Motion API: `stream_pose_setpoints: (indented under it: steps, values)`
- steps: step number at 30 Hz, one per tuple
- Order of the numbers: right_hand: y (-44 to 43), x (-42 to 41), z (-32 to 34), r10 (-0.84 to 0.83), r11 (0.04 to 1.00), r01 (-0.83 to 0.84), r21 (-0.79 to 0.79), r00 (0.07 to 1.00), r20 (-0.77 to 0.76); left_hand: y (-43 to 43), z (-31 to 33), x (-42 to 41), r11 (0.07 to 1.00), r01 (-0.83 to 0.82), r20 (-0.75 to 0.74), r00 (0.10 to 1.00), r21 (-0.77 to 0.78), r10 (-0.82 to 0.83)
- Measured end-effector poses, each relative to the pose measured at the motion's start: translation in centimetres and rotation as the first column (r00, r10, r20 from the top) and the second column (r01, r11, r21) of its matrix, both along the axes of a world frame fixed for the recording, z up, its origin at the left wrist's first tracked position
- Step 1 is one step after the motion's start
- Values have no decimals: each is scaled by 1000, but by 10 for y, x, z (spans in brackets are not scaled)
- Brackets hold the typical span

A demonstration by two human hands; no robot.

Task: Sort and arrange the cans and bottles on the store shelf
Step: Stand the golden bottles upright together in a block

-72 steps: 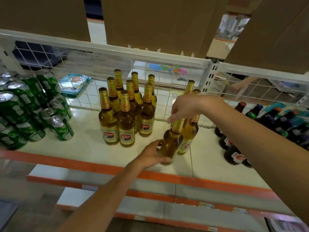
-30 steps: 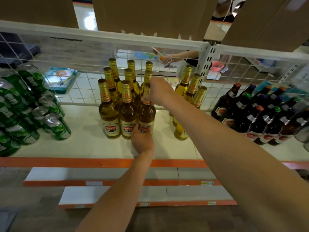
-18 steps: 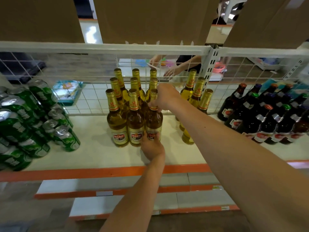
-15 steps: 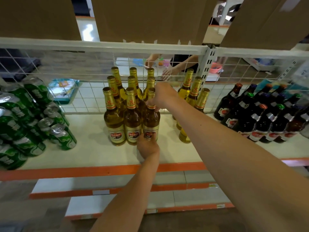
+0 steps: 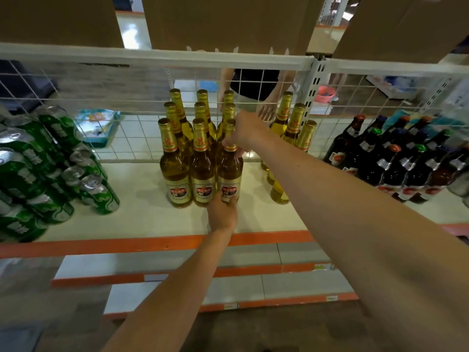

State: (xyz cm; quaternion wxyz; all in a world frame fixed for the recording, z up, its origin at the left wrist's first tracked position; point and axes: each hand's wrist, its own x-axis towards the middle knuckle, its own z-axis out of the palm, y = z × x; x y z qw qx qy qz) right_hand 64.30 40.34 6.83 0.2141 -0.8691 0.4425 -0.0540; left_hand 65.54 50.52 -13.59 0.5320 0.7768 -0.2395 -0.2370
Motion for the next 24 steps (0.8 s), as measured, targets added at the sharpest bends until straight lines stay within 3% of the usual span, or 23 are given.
stream_pose_setpoints:
  steps: [5,8,14,19,24]
  values:
    - [-1,-23,14,71,995,-70,-76,997,9,-7,11,-24,995,100,-51,994,10,-99]
    - [-14,-51,40,54,982,-35,-184,994,99,-25,29,-35,981,192,11,981,22,-193]
    - [-71,-104,68,-30,962,58,-267,994,108,-71,64,-42,972,236,120,964,9,-236]
    - [-108,-116,66,-17,972,37,-231,996,86,-116,82,-37,987,155,44,987,34,-157]
    - [-142,-106,57,41,979,-24,-202,996,78,-160,88,-27,992,90,109,989,92,-100]
